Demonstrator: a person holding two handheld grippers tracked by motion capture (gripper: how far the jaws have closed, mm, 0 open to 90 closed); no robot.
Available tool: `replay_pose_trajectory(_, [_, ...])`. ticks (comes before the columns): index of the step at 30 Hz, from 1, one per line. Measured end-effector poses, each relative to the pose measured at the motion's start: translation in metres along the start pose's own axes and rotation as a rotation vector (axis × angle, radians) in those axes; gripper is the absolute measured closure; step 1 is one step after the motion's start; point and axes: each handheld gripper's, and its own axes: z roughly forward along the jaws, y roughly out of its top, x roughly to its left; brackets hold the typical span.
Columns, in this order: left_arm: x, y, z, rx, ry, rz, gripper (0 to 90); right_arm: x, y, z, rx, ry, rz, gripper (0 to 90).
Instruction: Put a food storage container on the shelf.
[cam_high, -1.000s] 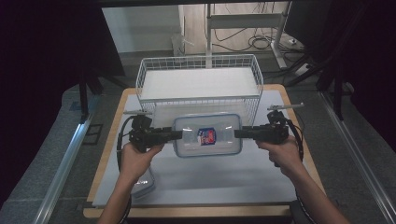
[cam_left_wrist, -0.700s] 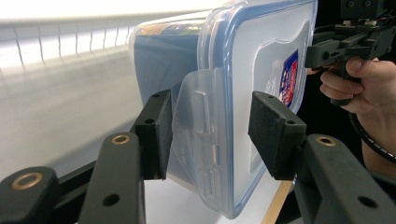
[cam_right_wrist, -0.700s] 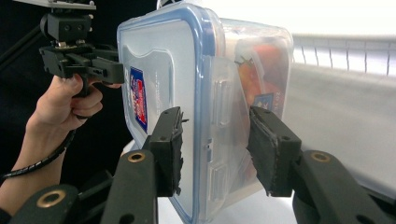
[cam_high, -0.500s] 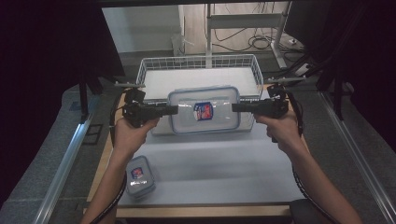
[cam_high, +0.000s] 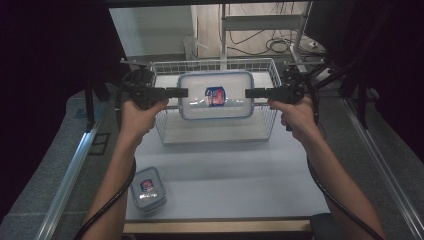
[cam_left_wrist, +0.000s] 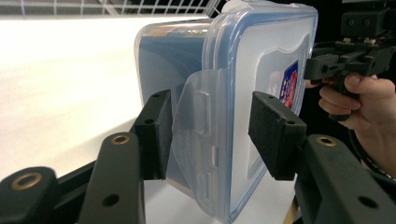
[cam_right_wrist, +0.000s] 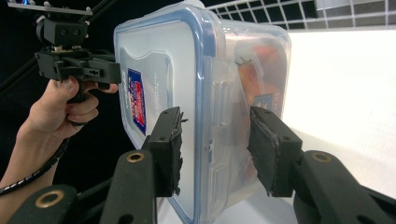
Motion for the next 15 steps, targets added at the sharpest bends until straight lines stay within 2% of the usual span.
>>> replay_pose_trajectory(7, [0.011, 0.018, 0.006, -0.010, 0.004, -0.029, 50.4, -0.008, 0.018, 0.008, -0.008, -0.017, 0.020, 55.0])
replay_pose_trajectory(15, [0.023, 0.031, 0.015, -0.007, 0.004, -0.061, 50.3, -0.020, 0.030, 0.015, -0.008, -0.037, 0.047, 54.4])
